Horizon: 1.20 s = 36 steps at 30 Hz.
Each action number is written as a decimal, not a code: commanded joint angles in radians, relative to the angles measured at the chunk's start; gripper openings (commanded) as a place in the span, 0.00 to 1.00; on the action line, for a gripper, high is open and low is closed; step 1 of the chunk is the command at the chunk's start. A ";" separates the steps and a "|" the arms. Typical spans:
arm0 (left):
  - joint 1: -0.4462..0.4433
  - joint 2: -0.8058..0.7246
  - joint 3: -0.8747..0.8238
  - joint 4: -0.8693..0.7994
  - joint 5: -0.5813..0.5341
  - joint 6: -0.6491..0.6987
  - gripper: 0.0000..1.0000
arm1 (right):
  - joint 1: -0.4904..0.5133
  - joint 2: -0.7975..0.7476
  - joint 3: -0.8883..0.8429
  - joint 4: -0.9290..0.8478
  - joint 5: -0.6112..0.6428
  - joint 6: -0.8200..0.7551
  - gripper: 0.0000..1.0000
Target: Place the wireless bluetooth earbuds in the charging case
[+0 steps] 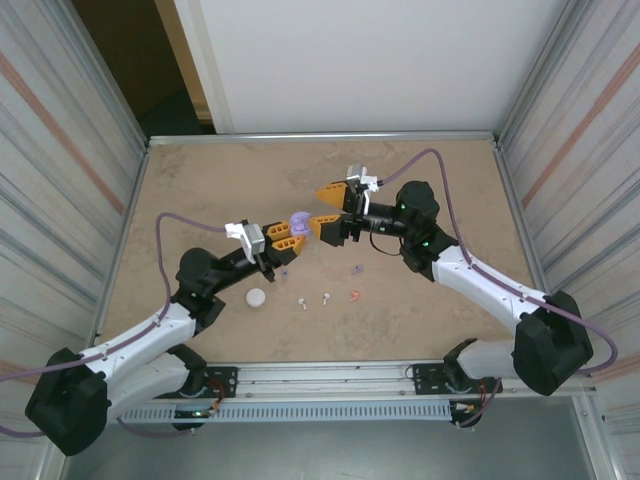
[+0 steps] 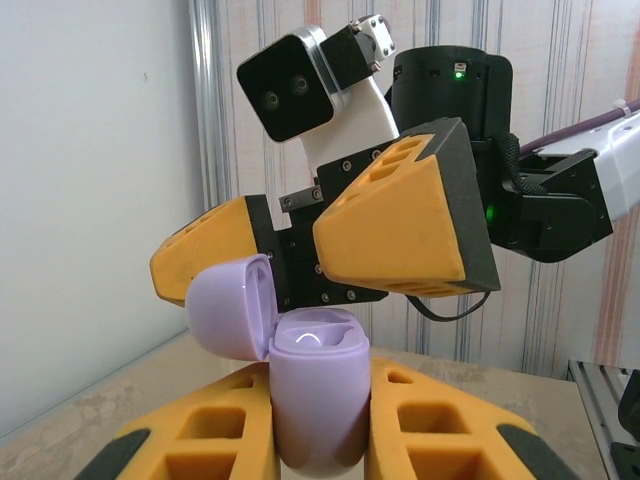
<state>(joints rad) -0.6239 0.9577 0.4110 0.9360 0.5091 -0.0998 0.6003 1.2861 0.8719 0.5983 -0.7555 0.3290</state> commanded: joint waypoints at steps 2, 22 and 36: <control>-0.007 -0.010 0.006 0.009 0.004 0.021 0.00 | -0.008 -0.033 0.020 -0.009 0.012 -0.018 0.83; -0.007 -0.372 -0.084 -0.283 -0.183 0.121 0.00 | -0.009 0.066 0.117 -0.675 0.257 0.124 0.70; -0.007 -0.471 -0.098 -0.291 -0.133 0.107 0.00 | 0.137 0.426 0.253 -0.762 0.320 0.225 0.55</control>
<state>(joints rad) -0.6239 0.4915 0.3164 0.6250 0.3580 0.0006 0.7128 1.6661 1.0779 -0.1341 -0.4450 0.5095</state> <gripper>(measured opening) 0.203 0.556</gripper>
